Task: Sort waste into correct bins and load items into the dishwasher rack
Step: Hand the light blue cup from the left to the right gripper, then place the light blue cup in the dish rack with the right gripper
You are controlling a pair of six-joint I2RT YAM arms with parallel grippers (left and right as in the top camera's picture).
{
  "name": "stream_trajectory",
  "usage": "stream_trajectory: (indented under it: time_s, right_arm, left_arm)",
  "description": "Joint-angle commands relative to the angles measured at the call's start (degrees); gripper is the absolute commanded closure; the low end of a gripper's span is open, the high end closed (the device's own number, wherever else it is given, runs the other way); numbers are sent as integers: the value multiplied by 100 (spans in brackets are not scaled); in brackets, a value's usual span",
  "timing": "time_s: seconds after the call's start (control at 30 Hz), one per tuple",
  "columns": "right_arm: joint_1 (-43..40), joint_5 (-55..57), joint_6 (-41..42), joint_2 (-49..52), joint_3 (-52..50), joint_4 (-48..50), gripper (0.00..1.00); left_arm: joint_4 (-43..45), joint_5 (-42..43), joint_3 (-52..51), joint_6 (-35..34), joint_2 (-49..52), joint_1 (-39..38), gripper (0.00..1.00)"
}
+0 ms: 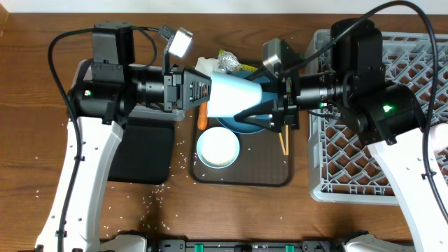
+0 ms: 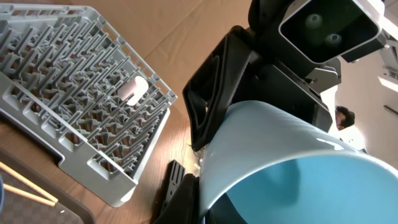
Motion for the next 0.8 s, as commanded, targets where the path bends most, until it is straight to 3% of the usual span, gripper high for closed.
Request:
stream_trajectory:
  time_s: [0.0,0.03,0.13,0.23,0.43,0.77]
  right_arm:
    - [90,-26,-33,-4,44,11,46]
    - [72,-7,-31,-4,44,7,50]
    - [-72,133,184,-50,44,-7,52]
    - [-391,743,501,-205,44,-155,55]
    - [-1631,2098,1257,-634,44,-887,54]
    - [-4343,4656,2037,-761,44,-2601,52]
  left_arm:
    - [48,118,20,-26,-13,-11,94]
    - [74,114,20,-26,-13,-11,91]
    - [118,-313,20,-26,-13,-11,50]
    - [111,-1099,20,-33,-13,-11,33]
    - [114,-2118,20,-221,-13,-11,22]
    - [111,-2179,20,-221,-13,-11,22]
